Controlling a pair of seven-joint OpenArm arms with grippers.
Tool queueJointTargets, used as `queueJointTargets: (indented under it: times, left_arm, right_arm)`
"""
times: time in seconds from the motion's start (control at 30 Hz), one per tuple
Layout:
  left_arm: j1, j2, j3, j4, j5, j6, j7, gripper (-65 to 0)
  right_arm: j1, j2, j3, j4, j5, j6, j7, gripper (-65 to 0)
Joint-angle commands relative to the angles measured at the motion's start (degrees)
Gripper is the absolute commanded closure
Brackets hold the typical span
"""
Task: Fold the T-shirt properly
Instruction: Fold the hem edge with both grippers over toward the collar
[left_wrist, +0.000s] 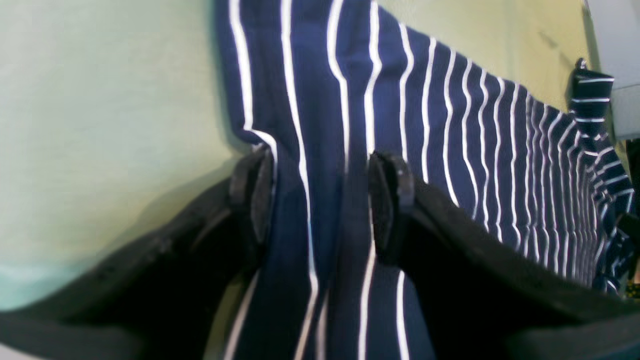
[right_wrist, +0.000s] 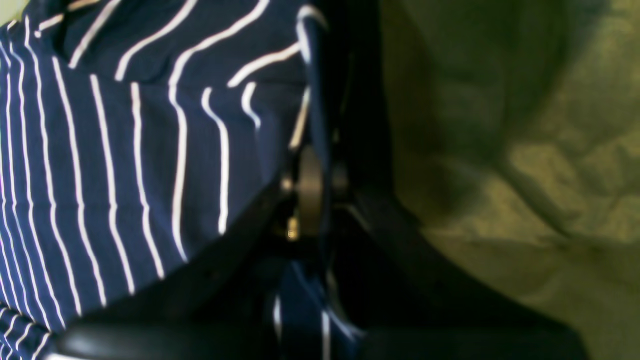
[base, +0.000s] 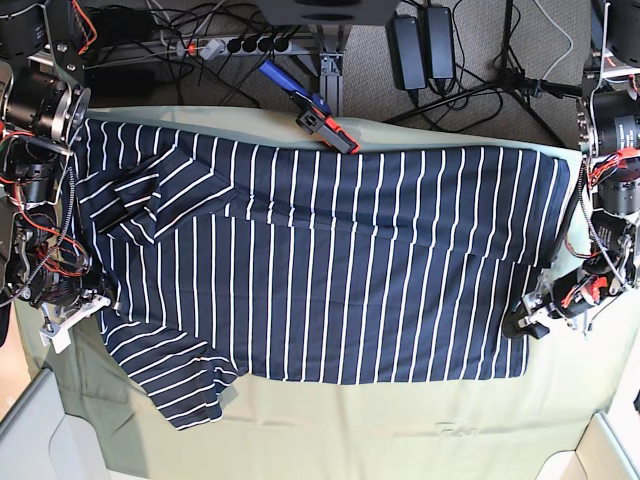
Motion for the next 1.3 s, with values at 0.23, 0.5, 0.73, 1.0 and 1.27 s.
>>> queueJointTargets:
  times: [0.23,0.5,0.73,1.0,1.27]
  left_arm:
    - [-2.3,-0.5,-0.2,0.8,-0.8,-2.8,0.0,-6.1]
    - [-2.3,-2.3,-0.4,0.9,-19.2,-4.8,13.5,0.0]
    - [-1.4,-6.6,-0.4,2.6,-33.5,-4.8,26.2,0.0]
    - [0.5,-11.1,-0.4,2.7,-33.7,-4.8,28.2,0.0]
    - [3.5,-13.2,-0.4,3.6,-33.7,-4.8,29.3,0.0]
  right_arm:
    - [1.6,1.0,0.2,1.0,0.7,-2.3,0.5,0.0]
    - [1.4,1.3,0.2,1.0,1.5,-1.7,-4.0,0.0]
    - [-2.0,4.7,0.2,2.1,8.0,0.7,-5.5,0.0]
    - [-8.3,9.4,1.1,9.3,11.9,2.3,-7.5,0.0]
    - [-14.8,11.1,2.0,15.4,13.0,2.4,-8.5,0.0]
